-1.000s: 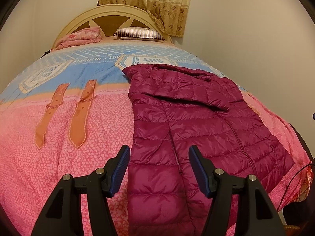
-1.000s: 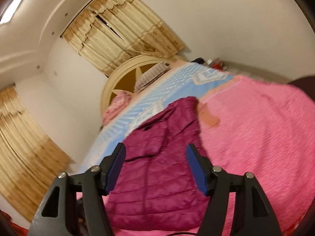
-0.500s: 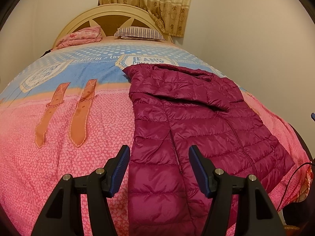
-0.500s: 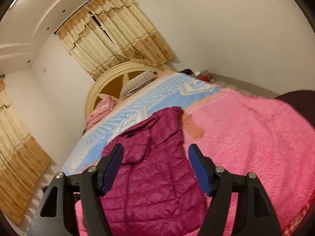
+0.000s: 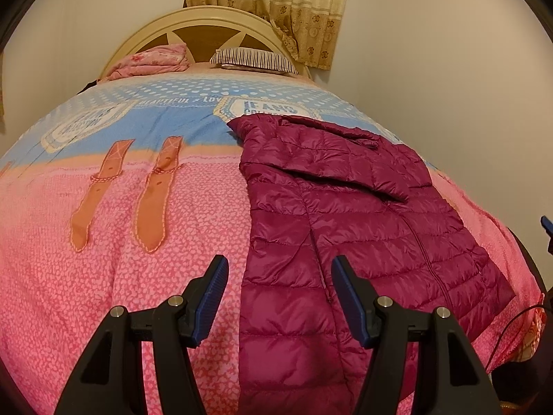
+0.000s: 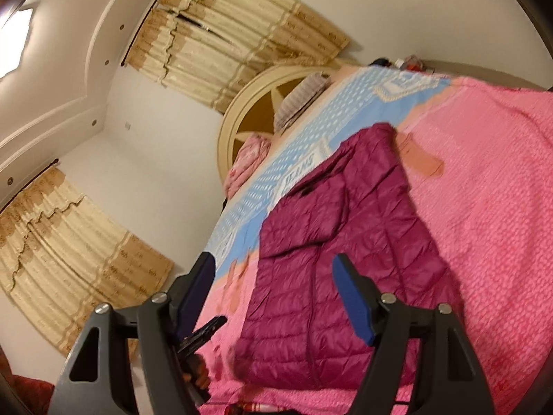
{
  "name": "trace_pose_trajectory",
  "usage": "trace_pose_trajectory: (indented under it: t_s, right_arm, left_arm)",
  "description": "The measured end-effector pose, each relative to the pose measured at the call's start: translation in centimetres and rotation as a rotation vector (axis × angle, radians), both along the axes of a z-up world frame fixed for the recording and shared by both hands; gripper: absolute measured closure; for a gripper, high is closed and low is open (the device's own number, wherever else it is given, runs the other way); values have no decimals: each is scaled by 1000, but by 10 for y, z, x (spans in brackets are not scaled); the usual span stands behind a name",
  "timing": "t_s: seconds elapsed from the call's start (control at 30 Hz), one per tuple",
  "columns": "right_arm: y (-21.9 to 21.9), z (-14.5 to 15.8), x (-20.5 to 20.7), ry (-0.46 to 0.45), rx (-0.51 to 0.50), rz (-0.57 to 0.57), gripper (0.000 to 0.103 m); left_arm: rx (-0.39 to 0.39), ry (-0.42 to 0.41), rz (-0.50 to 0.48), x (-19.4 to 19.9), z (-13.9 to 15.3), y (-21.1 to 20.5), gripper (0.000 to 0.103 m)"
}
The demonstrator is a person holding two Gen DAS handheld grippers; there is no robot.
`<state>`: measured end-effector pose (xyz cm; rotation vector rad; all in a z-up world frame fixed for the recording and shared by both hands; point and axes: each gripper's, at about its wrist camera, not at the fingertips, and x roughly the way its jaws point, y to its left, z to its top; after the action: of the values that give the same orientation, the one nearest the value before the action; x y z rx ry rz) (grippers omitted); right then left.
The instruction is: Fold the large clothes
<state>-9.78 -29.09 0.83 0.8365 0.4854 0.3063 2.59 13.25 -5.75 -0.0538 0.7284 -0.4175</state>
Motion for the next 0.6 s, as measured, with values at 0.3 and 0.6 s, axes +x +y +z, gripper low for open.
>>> trace_pose_trajectory:
  t_s: [0.3, 0.6]
  right_arm:
    - [20, -1, -24, 136, -234, 77, 29]
    - [14, -17, -39, 259, -458, 0, 29]
  left_arm:
    - [33, 27, -27, -10, -15, 3, 40]
    - [41, 48, -19, -18, -25, 8, 40]
